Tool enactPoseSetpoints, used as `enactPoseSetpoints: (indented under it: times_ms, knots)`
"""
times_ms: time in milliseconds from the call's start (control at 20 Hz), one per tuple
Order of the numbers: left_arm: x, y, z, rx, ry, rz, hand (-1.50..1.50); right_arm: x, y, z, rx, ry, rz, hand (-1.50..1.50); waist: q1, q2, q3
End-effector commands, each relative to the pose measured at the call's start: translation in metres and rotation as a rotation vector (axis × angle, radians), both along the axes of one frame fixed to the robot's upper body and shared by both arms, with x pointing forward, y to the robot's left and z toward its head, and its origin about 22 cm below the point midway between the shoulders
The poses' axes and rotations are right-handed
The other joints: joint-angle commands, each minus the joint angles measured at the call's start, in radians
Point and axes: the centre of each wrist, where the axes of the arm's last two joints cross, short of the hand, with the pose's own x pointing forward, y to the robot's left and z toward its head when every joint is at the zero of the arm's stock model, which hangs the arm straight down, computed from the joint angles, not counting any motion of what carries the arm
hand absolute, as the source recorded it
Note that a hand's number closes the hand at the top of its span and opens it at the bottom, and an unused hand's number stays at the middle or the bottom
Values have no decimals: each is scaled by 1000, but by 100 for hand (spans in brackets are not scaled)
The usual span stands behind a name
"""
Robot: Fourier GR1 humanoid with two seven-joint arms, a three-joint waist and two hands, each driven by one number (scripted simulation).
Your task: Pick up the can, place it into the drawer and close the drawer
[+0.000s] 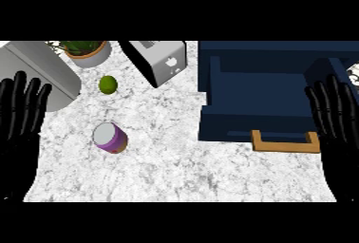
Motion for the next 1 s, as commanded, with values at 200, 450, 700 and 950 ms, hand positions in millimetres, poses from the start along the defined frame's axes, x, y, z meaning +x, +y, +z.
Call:
enactPoseSetpoints:
  times_ms: [200,450,700,950]
  knots:
    - [-25,-6,-10,-32,-17,521,-150,2,-8,-6,54,15,-49,-150,-23,4,-20]
    - [-34,10,-41,-259,295,841,-150,-2,-22,-28,113,275,-206,-150,-25,9,-22]
    - [-34,-39,-38,-306,330,891,-150,-6,-30,-15,104,305,-213,-150,-42,7,-21]
    - [-31,-53,-18,-280,317,895,-150,-23,-34,-23,113,302,-210,-150,-42,6,-22]
